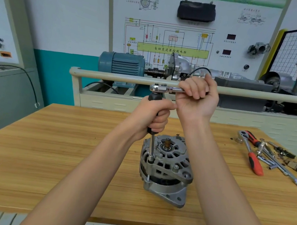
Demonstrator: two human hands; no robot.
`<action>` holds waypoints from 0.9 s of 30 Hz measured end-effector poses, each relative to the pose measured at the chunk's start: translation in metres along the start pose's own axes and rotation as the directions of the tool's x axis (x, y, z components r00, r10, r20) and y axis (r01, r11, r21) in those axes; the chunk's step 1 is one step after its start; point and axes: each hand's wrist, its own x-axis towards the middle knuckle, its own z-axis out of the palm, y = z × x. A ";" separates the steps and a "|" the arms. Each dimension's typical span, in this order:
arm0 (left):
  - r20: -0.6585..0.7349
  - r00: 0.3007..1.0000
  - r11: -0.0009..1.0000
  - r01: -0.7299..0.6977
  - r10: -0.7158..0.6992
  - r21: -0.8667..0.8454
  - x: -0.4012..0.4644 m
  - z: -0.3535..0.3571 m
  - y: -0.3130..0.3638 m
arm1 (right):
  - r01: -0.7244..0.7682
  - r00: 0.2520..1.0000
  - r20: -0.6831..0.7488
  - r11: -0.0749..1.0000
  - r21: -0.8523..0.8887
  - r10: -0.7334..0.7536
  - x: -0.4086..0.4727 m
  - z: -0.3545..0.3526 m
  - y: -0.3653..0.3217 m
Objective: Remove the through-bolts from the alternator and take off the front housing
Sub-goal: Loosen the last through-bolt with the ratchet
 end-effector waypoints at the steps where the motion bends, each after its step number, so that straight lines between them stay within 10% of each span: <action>1: -0.049 0.999 1.000 -0.008 0.008 0.011 0.000 0.002 -0.001 | 0.048 0.999 0.005 0.997 -0.061 -0.047 -0.006 0.004 -0.001; 5: -0.213 0.977 0.998 -0.003 0.015 0.059 0.003 0.010 -0.002 | 0.315 0.948 0.181 0.850 -0.421 -0.262 -0.036 0.019 0.006; 9: -0.291 0.956 0.993 0.015 0.020 0.117 0.005 0.020 -0.001 | 0.697 0.717 0.576 0.371 -0.614 -0.393 -0.059 0.022 0.029; 11: -0.318 0.947 0.992 0.008 0.032 0.124 0.005 0.022 -0.001 | 0.720 0.693 0.620 0.303 -0.625 -0.367 -0.060 0.022 0.032; 20: -0.142 0.982 0.991 -0.120 0.127 0.056 0.001 0.006 -0.007 | 0.169 0.971 0.209 0.953 -0.253 -0.116 -0.019 0.012 -0.006; 27: 0.097 0.995 0.996 0.002 0.007 -0.089 0.001 0.001 -0.009 | -0.068 0.998 0.021 0.991 0.117 0.066 0.012 -0.015 -0.004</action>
